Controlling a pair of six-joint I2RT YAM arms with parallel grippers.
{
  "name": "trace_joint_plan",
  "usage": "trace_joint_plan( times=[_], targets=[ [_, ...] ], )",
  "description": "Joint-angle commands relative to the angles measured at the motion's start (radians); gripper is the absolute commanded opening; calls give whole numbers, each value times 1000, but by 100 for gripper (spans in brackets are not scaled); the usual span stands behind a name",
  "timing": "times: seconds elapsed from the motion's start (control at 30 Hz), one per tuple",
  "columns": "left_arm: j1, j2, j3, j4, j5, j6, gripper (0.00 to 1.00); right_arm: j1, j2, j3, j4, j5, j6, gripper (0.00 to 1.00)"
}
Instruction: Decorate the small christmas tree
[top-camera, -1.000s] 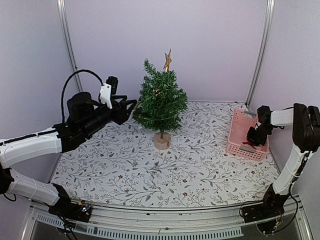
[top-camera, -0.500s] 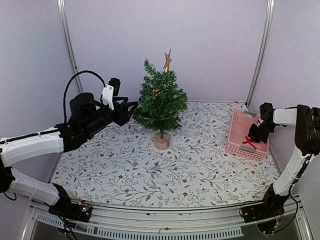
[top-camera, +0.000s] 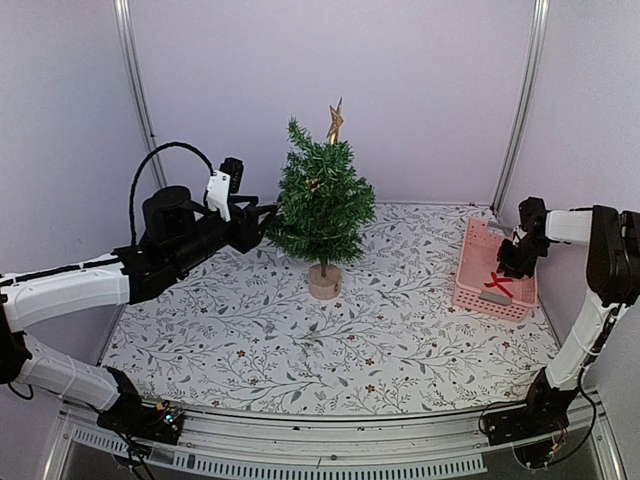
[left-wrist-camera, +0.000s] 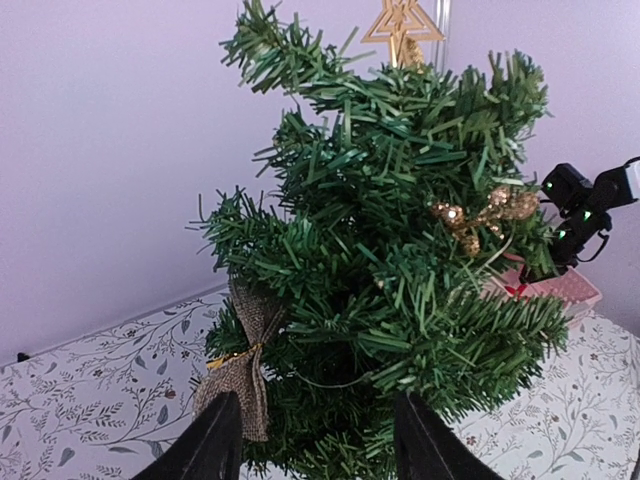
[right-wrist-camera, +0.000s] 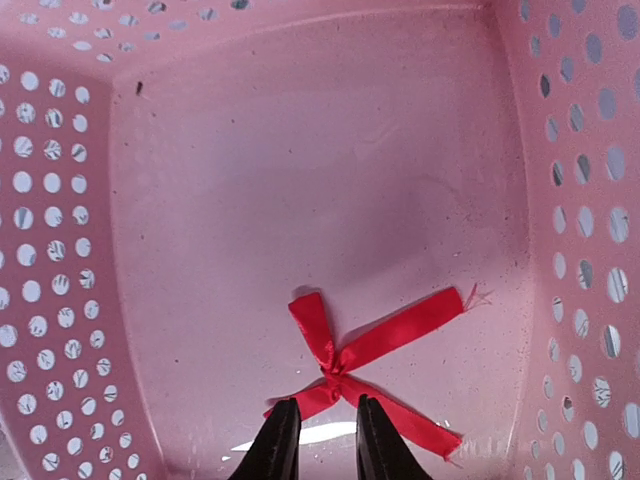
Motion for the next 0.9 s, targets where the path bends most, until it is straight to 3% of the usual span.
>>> trace_joint_plan(
  times=[0.0, 0.3, 0.57, 0.87],
  targets=[
    [14, -4, 8, 9, 7, 10, 53, -5, 62, 24, -7, -19, -20, 23],
    [16, -2, 10, 4, 3, 19, 53, -5, 129, 3, 29, -24, -32, 18],
    [18, 11, 16, 3, 12, 21, 53, -5, 136, -5, 32, -27, -36, 3],
    [26, 16, 23, -6, -2, -5, 58, -6, -41, 53, -42, -101, -32, 0]
  ],
)
